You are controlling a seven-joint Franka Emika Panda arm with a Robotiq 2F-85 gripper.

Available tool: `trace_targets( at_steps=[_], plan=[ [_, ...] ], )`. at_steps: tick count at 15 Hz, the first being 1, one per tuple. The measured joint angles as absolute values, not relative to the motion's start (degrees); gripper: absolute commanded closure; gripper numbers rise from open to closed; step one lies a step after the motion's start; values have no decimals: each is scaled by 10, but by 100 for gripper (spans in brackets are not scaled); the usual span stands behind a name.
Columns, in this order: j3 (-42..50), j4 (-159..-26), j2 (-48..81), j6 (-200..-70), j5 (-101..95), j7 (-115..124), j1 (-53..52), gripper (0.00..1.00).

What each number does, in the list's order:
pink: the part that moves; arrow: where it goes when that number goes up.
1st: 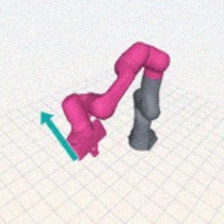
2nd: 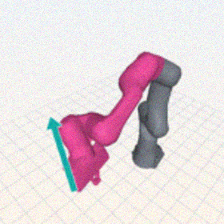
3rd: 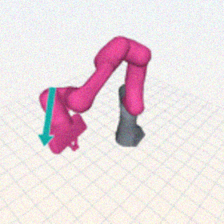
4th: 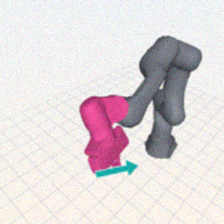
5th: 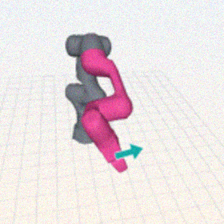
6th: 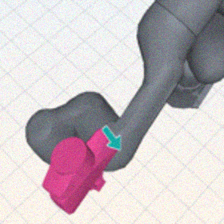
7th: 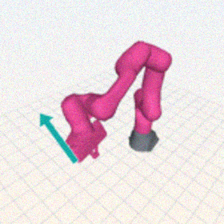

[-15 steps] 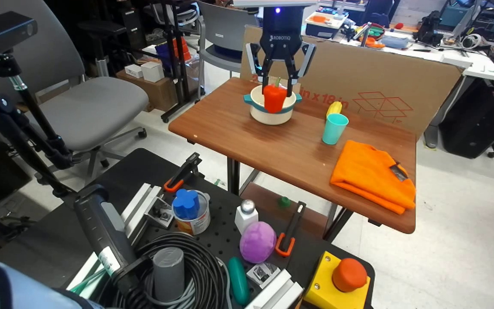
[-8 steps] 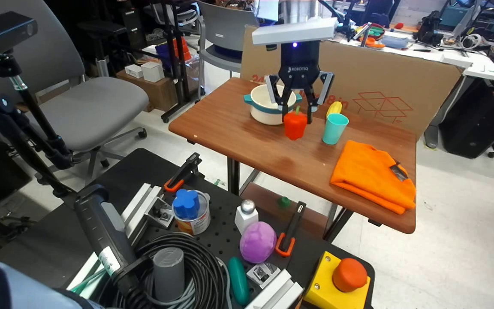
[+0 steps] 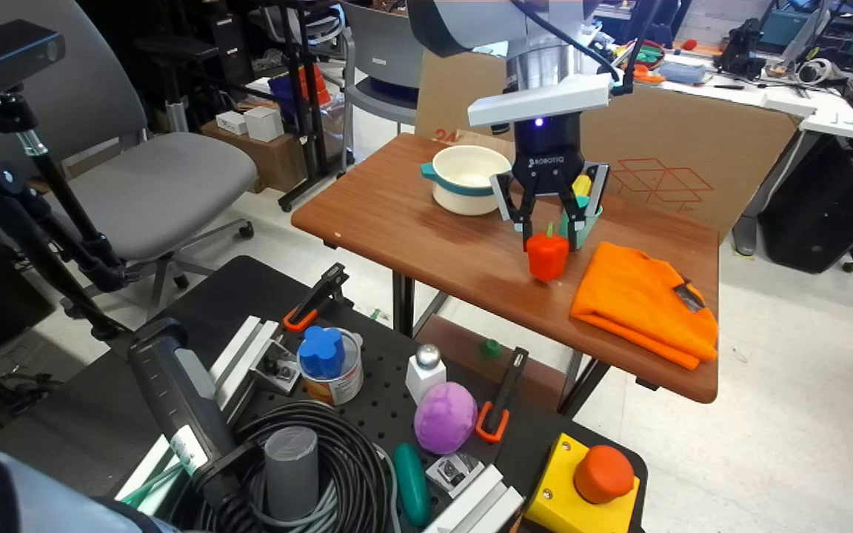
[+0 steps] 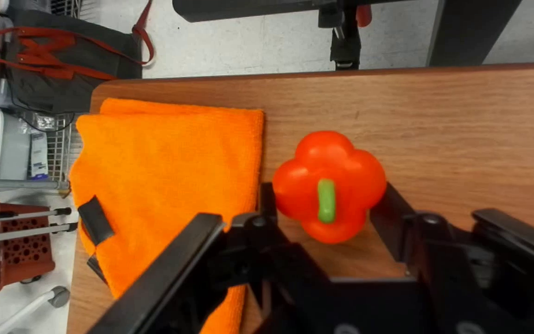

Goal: Remove the orange object from the pot.

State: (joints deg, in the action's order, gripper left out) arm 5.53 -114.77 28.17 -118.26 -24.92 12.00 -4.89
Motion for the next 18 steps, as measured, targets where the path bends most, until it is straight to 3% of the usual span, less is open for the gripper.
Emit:
trace_targets(
  at_steps=[5,6,7,8,9,12,18],
  plan=[
    [55,-1148,297,-1177,-274,120,-52,71],
    [55,-1148,297,-1177,-278,120,-52,64],
    [55,-1148,298,-1177,-281,120,-52,49],
    [55,-1148,298,-1177,-283,119,-52,21],
    [55,-1148,298,-1178,-286,119,-52,19],
    [55,-1148,298,-1178,-293,116,-52,1],
    [49,-1157,281,-1180,-299,94,-52,0]
  ],
)
